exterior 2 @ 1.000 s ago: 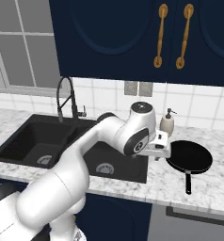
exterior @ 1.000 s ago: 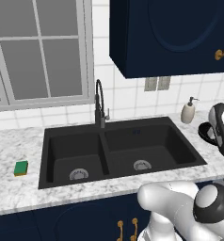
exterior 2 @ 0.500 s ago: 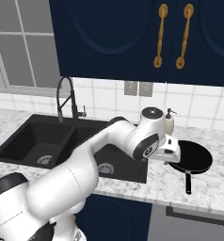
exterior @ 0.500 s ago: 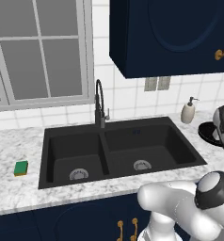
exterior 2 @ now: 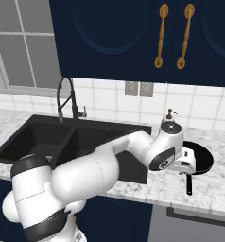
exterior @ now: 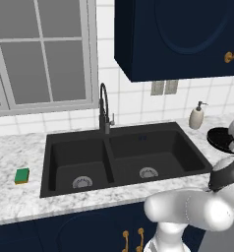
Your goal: Pick the pan and sponge and place them into the sink. Then turn on the water.
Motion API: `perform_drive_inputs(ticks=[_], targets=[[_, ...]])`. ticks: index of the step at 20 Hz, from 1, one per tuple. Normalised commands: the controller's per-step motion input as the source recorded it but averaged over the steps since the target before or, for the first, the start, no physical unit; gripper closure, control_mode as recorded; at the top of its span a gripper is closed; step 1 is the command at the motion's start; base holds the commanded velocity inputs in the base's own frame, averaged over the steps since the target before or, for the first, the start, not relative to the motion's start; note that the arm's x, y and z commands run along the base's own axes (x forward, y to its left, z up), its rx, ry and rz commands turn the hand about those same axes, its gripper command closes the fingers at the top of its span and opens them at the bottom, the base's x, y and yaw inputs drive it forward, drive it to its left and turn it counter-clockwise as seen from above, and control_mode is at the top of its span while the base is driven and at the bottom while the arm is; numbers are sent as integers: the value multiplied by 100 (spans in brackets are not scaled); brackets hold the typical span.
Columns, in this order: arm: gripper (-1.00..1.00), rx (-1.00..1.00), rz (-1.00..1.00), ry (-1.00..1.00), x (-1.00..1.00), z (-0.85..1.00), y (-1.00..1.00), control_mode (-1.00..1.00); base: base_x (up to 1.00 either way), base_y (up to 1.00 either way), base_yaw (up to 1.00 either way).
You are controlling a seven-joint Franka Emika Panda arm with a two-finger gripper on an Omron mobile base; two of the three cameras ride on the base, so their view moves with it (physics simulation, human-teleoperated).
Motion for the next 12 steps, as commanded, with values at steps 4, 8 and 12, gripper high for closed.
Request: perform_drive_inputs(ticks=[4, 8, 12], targets=[[-100, 4, 0, 2, 2, -29, -49, -100, 0, 0, 0], [-100, 6, 0, 8, 1, -17, -48, -100, 0, 0, 0], [-100, 3, 0, 8, 4, -12, -27, -100, 0, 0, 0]])
